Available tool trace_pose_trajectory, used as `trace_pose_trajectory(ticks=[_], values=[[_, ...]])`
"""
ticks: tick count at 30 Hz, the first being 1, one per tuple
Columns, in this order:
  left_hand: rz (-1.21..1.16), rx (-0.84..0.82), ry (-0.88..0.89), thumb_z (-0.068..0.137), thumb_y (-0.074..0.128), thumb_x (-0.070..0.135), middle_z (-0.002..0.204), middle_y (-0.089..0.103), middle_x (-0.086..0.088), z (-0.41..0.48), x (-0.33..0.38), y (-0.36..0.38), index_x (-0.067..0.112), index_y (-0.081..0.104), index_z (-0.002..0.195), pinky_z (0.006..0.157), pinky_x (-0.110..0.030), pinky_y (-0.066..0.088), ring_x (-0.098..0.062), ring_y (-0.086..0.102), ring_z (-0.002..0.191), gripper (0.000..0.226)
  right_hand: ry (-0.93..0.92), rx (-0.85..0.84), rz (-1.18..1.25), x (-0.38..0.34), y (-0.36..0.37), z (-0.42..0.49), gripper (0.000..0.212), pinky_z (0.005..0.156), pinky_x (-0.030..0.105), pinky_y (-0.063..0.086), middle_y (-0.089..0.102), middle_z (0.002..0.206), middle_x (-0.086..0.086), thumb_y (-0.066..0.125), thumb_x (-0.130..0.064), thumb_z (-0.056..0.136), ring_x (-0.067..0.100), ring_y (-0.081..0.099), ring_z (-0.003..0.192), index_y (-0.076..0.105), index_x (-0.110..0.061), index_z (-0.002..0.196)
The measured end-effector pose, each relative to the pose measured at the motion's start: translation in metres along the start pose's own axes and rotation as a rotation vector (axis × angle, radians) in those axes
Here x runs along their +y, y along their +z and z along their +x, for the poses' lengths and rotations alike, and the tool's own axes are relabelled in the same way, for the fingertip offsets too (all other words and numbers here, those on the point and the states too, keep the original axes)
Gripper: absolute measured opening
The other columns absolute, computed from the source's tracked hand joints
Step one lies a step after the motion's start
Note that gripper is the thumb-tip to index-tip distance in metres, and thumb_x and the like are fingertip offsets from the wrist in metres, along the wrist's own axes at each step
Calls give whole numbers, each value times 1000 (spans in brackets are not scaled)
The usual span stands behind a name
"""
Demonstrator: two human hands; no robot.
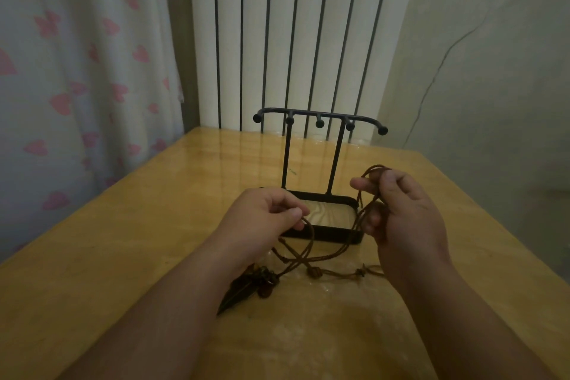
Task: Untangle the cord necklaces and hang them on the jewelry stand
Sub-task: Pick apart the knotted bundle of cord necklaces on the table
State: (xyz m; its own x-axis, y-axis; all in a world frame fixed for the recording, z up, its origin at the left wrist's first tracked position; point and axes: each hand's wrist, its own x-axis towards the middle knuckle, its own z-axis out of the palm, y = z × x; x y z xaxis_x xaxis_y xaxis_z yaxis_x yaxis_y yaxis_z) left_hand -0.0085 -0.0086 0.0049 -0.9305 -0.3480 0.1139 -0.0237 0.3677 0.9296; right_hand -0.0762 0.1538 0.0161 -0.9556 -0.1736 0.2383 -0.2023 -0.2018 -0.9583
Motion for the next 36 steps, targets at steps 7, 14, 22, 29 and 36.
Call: trace_pose_trajectory(ticks=[7, 14, 22, 29, 36], values=[[6, -2, 57, 92, 62, 10, 97, 68, 13, -2, 3, -3, 31, 72, 89, 77, -18, 44, -1, 60, 97, 23, 67, -33, -67, 5, -3, 4, 25, 59, 31, 39, 56, 76, 6, 50, -27, 99, 19, 42, 66, 73, -18, 94], [138, 16, 50, 87, 64, 9, 102, 66, 15, 1, -2, 1, 35, 71, 91, 84, -20, 48, -1, 59, 100, 27, 48, -101, -175, 8, -2, 4, 25, 71, 38, 43, 66, 74, -5, 51, -28, 98, 24, 50, 76, 73, -21, 90], [214, 48, 149, 91, 66, 28, 115, 60, 19, 0, -1, 7, 35, 61, 126, 78, -15, 40, -2, 52, 108, 36, 5, -211, -230, 7, 5, -2, 24, 59, 26, 41, 66, 71, -6, 50, -26, 99, 7, 48, 58, 72, -21, 91], [164, -55, 135, 90, 66, 36, 95, 65, 21, 2, -6, 10, 42, 67, 111, 71, -18, 44, 5, 59, 85, 22, -35, -287, -302, 6, 8, -5, 24, 60, 24, 44, 65, 71, -6, 50, -25, 98, 7, 52, 60, 71, -19, 88], [-62, 45, 90, 94, 61, 26, 82, 70, 10, 3, -5, 8, 28, 68, 84, 70, -24, 49, -3, 66, 81, 12, 175, -225, -155, 6, 8, 1, 33, 57, 30, 34, 55, 61, 0, 44, -27, 98, 9, 45, 50, 74, -15, 91]])
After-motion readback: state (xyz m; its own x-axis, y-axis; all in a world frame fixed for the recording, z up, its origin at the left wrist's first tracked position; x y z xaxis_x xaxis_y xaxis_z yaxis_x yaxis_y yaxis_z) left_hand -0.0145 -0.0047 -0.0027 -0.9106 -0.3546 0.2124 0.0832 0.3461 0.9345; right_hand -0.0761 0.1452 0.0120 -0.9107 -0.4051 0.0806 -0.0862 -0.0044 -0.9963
